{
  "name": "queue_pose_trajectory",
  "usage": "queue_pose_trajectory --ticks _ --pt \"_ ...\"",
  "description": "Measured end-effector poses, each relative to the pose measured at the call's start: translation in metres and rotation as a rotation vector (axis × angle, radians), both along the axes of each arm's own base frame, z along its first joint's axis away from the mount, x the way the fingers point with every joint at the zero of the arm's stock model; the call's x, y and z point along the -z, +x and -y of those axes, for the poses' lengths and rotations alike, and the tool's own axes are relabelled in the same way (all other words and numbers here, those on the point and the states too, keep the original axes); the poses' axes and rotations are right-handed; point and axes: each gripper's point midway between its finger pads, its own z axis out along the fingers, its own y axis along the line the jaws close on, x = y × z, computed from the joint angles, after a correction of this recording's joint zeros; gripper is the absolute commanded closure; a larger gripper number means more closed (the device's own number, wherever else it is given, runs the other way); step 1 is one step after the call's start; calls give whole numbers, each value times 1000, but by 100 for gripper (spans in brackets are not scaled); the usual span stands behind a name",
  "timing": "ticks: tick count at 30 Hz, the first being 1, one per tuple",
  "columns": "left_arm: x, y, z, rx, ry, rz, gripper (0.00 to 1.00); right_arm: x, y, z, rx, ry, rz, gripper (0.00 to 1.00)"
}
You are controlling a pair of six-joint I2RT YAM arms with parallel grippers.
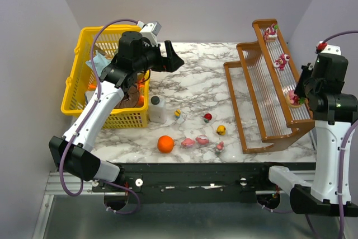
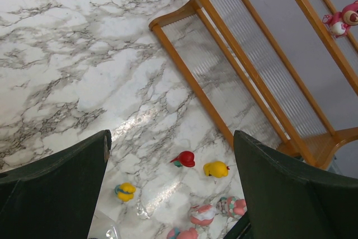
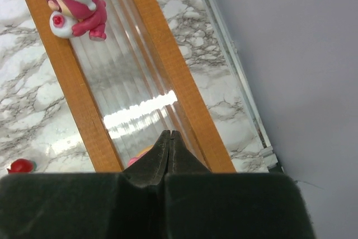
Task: Place and organize the plastic toys onto the shelf
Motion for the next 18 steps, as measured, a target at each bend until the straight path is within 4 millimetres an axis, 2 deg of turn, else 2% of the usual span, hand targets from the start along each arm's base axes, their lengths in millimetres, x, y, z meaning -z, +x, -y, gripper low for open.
queue_pose_trajectory --ticks 4,5,8,11,12,16,17,18 --pt "1 1 -1 -6 5 0 1 -24 0 7 43 -20 62 70" --pt "1 1 -2 -11 10 -1 1 -33 -1 9 52 -26 83 62" --pt "-1 4 -7 -42 24 3 1 -62 -6 11 73 -34 165 53" --pt "-3 9 -15 -95 38 9 1 -92 -11 7 62 -18 258 52" --pt "-3 10 -19 -111 42 7 1 -101 -12 1 32 -1 293 52" --pt "-9 8 -42 -187 45 14 1 -114 -10 -34 -138 93 352 49" --pt "-13 4 -51 -215 47 21 1 -114 -8 -43 -185 120 355 41" --pt "-16 -1 -59 -241 52 26 1 -113 -6 -54 -241 151 353 37"
